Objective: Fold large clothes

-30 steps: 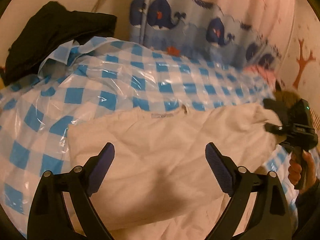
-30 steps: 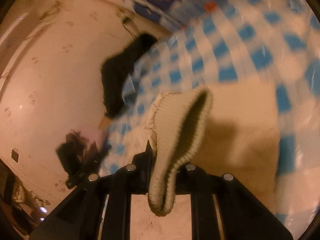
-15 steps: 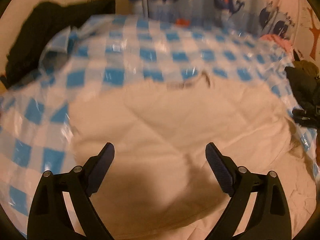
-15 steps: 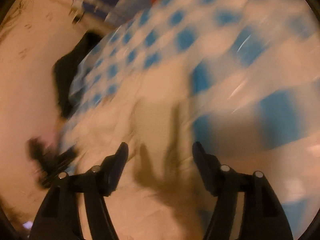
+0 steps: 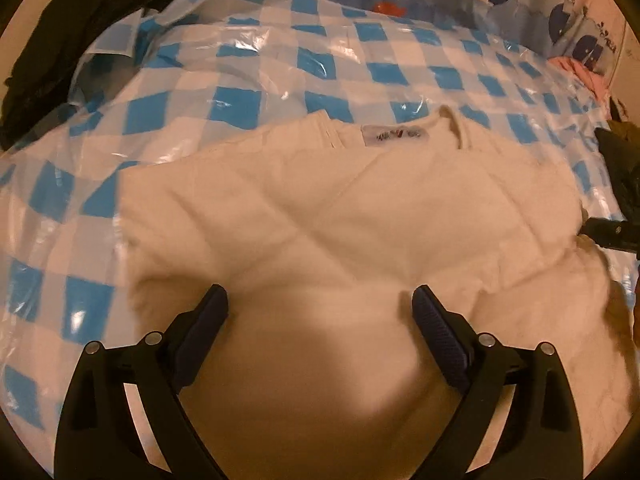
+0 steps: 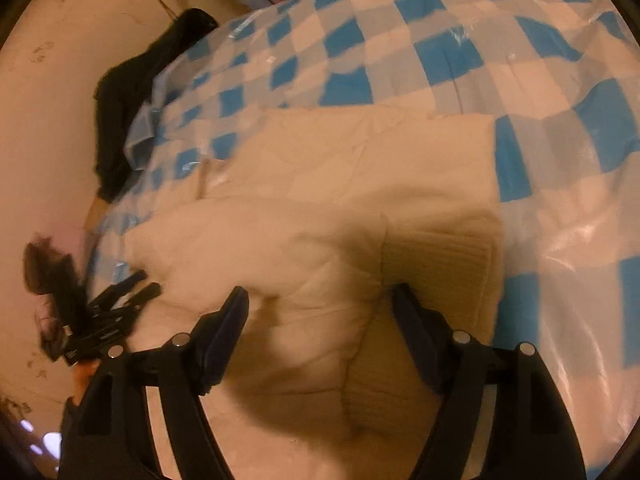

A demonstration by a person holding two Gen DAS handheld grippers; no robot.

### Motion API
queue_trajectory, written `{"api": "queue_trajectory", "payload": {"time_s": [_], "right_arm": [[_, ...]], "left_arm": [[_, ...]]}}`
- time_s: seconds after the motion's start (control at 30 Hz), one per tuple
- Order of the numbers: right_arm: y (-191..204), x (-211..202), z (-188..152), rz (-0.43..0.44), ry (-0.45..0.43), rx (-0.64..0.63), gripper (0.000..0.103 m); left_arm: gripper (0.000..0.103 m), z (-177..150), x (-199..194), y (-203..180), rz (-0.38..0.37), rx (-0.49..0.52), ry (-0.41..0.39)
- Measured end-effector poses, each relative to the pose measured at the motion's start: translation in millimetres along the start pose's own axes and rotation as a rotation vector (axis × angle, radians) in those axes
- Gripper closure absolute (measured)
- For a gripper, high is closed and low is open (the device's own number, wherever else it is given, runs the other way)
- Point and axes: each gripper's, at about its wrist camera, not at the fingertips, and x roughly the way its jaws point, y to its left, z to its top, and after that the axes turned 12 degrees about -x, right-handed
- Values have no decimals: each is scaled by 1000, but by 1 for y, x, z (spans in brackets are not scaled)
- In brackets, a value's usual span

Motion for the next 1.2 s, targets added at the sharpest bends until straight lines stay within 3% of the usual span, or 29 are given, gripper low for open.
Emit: {"api": "queue_trajectory", "payload": {"time_s": [0.07, 0.13, 0.23, 0.43, 0.53, 0.63, 0.77, 0.87, 1.03, 1.1, 1.13, 1.2], "right_arm": [[-1, -42, -12, 51, -54, 11, 27], [-2, -79, -30, 41, -74, 9, 19], [-9, -108, -67, 53, -35, 55, 17], [-14, -114, -157, 89, 120, 143, 17], [-9, -115, -192, 161, 149, 178, 17], [5, -116, -208, 212, 166, 178, 15], [15, -126, -224, 254, 193, 193, 14], [13, -141, -237, 238, 202, 197, 14], [31, -141, -269, 399, 291, 207, 12], [43, -137, -274, 477, 297, 194, 12], [48, -134, -278, 496, 307, 188, 12], [51, -128, -281, 435, 310, 176, 12]], "left_arm": [[13, -9, -35, 20, -33, -31, -30], [13, -20, -61, 42, -38, -48, -44], [13, -54, -98, 85, -5, -98, -23], [13, -131, -120, 162, 36, -248, 97], [13, -164, -122, 184, 19, -306, 160], [13, -193, -129, 189, -31, -332, 195], [13, -224, -147, 180, -37, -282, 206], [13, -242, -164, 182, -20, -261, 202], [12, -259, -174, 177, -140, -253, 269], [12, -262, -186, 164, -191, -228, 246], [12, -263, -192, 160, -201, -221, 228], [12, -264, -193, 158, -212, -229, 227]]}}
